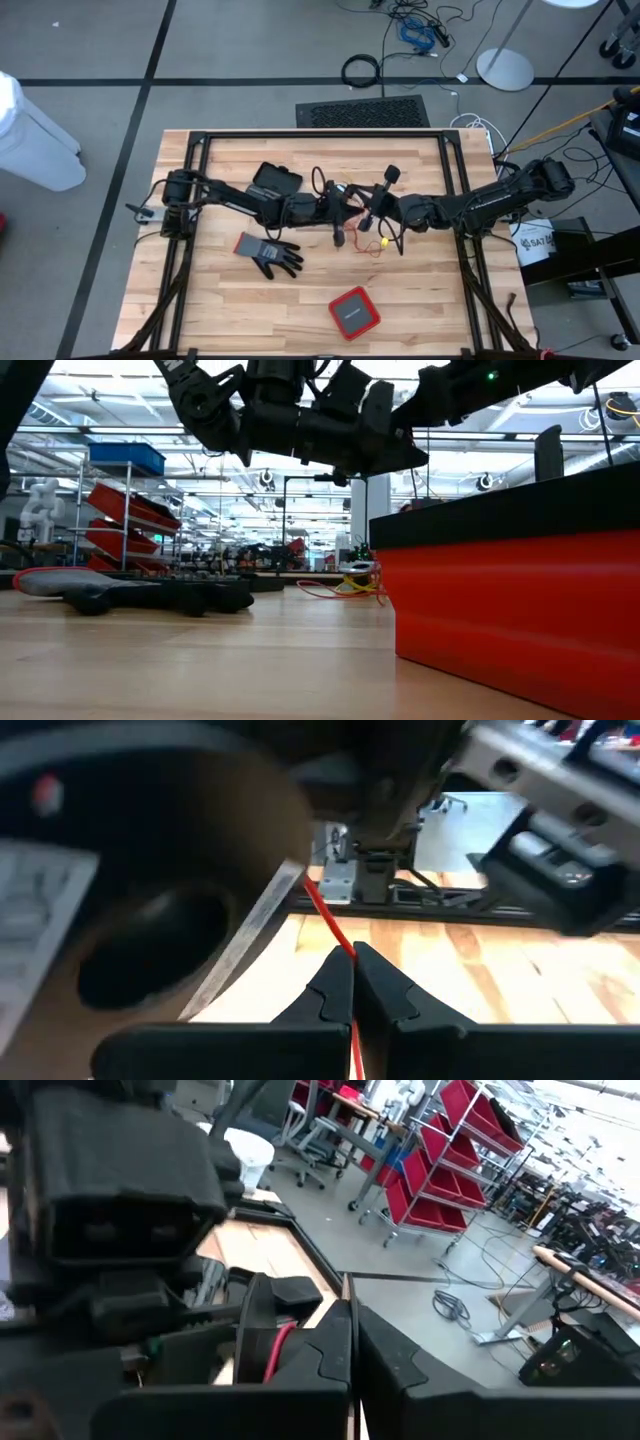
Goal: Coil cords
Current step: Coil the red wire onto the spool
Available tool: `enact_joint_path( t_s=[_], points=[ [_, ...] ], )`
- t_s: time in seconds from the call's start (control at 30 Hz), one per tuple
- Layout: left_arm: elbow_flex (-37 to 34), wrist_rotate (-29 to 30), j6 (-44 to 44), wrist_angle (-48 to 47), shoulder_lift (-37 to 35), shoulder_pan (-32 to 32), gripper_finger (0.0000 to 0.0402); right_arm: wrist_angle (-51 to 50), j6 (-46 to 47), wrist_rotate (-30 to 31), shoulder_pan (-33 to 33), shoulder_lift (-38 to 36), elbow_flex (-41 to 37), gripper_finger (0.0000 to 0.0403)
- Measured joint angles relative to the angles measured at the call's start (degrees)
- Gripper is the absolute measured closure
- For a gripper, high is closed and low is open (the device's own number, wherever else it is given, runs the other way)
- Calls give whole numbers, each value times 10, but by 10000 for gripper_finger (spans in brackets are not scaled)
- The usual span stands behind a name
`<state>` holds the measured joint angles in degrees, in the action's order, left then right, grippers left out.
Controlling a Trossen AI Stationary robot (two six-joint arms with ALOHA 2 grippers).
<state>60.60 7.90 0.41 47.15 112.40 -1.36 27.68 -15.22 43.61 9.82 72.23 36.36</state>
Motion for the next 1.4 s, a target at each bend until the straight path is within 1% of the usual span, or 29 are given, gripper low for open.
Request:
enact_joint_path(
  t_s=[0.07,0.17,0.4,0.47,0.63,0.8,0.9,0.97,1.1,1.17,1.27,1.4],
  points=[
    [0,5,-1,-6,0,2,401,5,-2,0,0,-1,0,402],
    [0,39,2,-32,-1,3,401,4,-4,0,5,-6,0,402],
    [2,68,20,-58,-3,5,395,-18,-6,0,25,-32,-2,402],
    [2,69,21,-65,-4,10,394,-36,-4,2,30,-43,-2,402],
    [2,68,20,-69,-5,21,392,-83,14,30,44,-71,-2,402],
    [2,49,20,-61,-6,27,388,-77,12,34,49,-82,-2,403],
    [-2,49,27,-69,-2,28,364,-45,11,33,49,-85,2,403],
    [-4,54,32,-78,2,28,339,-32,3,33,50,-87,3,403],
    [-1,59,31,-68,-4,33,284,-11,-19,29,51,-84,1,403],
    [-2,59,31,-80,-2,35,266,-8,-22,30,51,-88,1,403],
    [-2,59,40,-73,-3,38,255,-16,-23,29,53,-88,1,403],
    [-1,59,47,-78,-3,44,258,-14,-23,29,57,-98,1,403]
  ],
)
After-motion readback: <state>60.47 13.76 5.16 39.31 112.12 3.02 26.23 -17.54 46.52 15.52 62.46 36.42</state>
